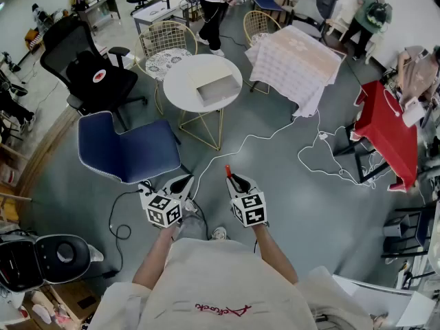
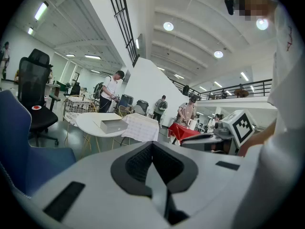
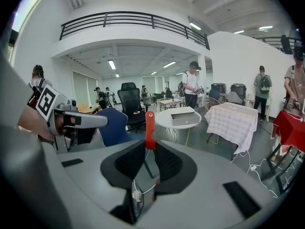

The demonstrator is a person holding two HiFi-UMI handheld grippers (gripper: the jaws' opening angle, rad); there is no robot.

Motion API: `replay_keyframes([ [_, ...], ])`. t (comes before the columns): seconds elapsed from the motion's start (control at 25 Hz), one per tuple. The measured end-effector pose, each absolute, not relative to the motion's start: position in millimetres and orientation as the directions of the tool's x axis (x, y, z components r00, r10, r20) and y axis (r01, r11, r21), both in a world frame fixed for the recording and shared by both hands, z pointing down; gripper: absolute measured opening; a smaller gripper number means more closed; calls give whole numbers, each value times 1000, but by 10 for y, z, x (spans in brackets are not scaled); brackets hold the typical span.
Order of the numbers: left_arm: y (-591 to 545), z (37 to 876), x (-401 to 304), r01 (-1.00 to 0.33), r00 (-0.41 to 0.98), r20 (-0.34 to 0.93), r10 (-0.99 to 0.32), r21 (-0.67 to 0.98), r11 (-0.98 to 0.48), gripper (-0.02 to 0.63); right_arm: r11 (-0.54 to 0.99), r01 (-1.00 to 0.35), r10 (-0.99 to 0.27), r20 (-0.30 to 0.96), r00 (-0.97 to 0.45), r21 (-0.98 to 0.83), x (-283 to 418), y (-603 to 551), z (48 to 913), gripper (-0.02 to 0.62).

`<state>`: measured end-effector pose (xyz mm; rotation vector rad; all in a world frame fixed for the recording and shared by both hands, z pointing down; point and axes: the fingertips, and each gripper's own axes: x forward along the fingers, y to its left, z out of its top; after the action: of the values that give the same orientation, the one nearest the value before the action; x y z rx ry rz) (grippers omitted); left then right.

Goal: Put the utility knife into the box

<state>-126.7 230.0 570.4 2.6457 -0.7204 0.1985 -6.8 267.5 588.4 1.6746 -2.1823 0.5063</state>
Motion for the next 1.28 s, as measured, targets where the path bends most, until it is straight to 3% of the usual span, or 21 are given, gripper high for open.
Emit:
replay_keyframes([
  [1.28, 2217, 5664, -980, -513, 858, 234, -458, 321, -796, 11, 229, -968, -866, 434, -249, -97, 253, 2639, 5793, 78],
])
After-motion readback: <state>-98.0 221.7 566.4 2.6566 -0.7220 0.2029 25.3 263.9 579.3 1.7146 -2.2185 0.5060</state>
